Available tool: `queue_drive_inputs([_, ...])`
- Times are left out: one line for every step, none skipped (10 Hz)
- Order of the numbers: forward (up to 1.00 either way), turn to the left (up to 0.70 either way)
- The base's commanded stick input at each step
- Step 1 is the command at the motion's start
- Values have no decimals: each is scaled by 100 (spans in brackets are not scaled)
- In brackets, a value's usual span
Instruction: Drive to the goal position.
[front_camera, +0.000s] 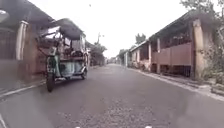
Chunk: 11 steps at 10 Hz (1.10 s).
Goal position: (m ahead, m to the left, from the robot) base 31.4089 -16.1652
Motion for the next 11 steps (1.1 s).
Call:
queue_drive_inputs([100,0])
queue_drive_inputs([100,0])
queue_drive_inputs([100,0])
queue_drive_inputs([100,0])
queue_drive_inputs([100,0])
queue_drive_inputs([100,0])
queue_drive_inputs([100,0])
queue_drive_inputs([100,0])
queue_drive_inputs([100,0])
queue_drive_inputs([100,0])
queue_drive_inputs([100,0])
